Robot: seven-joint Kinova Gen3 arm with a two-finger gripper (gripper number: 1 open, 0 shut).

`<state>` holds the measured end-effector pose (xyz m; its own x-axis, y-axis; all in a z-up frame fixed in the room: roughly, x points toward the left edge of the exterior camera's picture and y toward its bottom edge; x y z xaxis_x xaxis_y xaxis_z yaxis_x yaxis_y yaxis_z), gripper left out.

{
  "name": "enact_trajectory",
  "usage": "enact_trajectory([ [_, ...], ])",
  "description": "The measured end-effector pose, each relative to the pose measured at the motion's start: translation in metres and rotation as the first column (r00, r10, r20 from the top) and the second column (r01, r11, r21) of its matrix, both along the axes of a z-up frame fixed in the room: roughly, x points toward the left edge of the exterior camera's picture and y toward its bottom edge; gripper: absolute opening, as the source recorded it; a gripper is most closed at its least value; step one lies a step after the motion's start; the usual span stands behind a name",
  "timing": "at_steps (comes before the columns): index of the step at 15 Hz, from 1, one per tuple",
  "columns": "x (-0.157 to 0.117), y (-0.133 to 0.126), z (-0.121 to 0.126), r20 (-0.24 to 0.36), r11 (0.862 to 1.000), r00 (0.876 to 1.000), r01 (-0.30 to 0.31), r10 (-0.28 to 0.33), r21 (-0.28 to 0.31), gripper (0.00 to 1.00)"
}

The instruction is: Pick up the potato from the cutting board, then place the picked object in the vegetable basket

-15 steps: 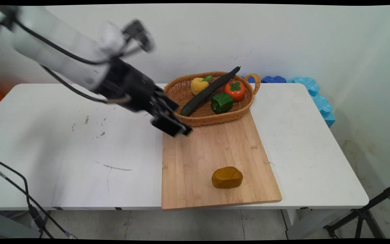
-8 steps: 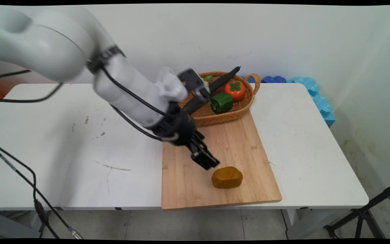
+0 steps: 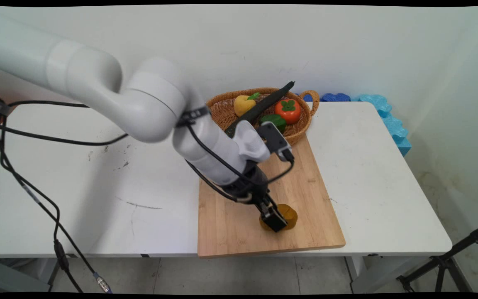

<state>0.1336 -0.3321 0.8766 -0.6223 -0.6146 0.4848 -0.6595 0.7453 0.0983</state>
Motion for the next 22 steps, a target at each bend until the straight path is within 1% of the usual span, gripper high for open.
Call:
enact_trajectory([
  [3,-0.014,-0.004,-0.015,0.016,1.000,1.000,0.016,-0.016,0.000,1.00],
  [11,-0.033,-0.010,-0.038,0.044,0.999,0.998,0.050,-0.050,-0.001,1.00],
  [12,-0.034,-0.010,-0.039,0.046,0.999,0.998,0.053,-0.053,-0.002,0.00],
  [17,-0.036,-0.011,-0.037,0.051,0.997,0.996,0.073,-0.072,-0.011,0.00],
  [20,-0.034,-0.010,-0.028,0.051,0.996,0.995,0.085,-0.084,-0.023,0.00],
  [22,-0.029,-0.010,-0.012,0.049,0.995,0.995,0.090,-0.088,-0.037,0.00],
])
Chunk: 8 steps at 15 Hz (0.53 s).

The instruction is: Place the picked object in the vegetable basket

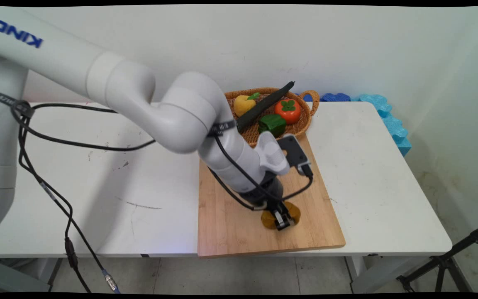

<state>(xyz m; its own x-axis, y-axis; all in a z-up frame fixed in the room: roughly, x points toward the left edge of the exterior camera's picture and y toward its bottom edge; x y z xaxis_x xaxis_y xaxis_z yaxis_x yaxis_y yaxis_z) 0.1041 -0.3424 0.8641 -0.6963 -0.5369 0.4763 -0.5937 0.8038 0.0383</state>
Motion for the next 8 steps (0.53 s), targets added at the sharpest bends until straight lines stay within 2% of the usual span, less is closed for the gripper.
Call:
enact_trajectory([
  [8,0.033,-0.006,0.090,-0.037,0.999,0.999,0.008,-0.009,-0.035,0.00],
])
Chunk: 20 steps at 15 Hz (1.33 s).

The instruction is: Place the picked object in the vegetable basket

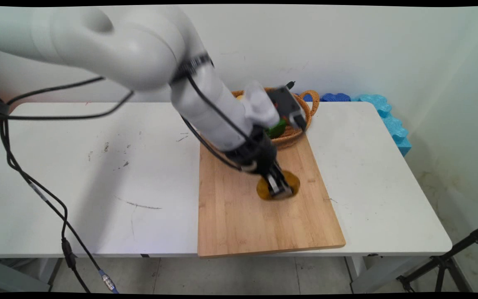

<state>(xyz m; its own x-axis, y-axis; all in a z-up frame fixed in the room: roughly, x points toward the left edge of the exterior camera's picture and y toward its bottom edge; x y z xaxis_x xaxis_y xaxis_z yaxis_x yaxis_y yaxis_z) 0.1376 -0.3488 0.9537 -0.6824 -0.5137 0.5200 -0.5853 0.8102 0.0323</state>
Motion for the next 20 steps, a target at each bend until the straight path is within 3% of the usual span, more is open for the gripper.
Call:
enact_trajectory([
  [4,0.039,-0.019,0.050,-0.005,0.999,1.000,-0.022,0.022,-0.037,0.00],
  [10,0.105,-0.061,0.080,0.043,0.990,0.993,-0.110,0.114,-0.088,0.00],
  [15,0.149,-0.101,0.068,0.085,0.974,0.974,-0.203,0.212,-0.104,0.00],
  [20,0.160,-0.133,0.032,0.088,0.963,0.961,-0.255,0.263,-0.089,0.00],
])
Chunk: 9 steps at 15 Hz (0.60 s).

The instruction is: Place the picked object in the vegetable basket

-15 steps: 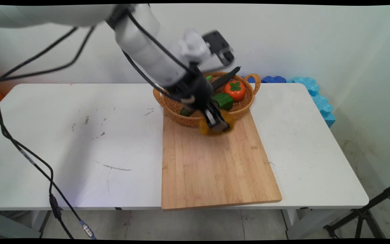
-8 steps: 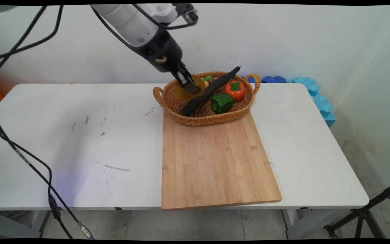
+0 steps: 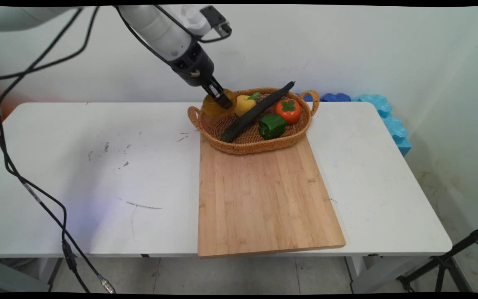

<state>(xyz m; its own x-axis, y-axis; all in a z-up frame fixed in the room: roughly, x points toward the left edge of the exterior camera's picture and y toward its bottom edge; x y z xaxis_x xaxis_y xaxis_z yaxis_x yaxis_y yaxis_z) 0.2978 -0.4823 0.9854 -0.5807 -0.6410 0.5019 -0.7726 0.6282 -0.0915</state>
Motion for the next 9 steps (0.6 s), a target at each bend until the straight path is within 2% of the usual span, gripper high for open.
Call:
enact_trajectory([
  [9,-0.016,-0.034,-0.062,-0.071,0.998,0.997,-0.015,0.020,0.060,0.00],
])
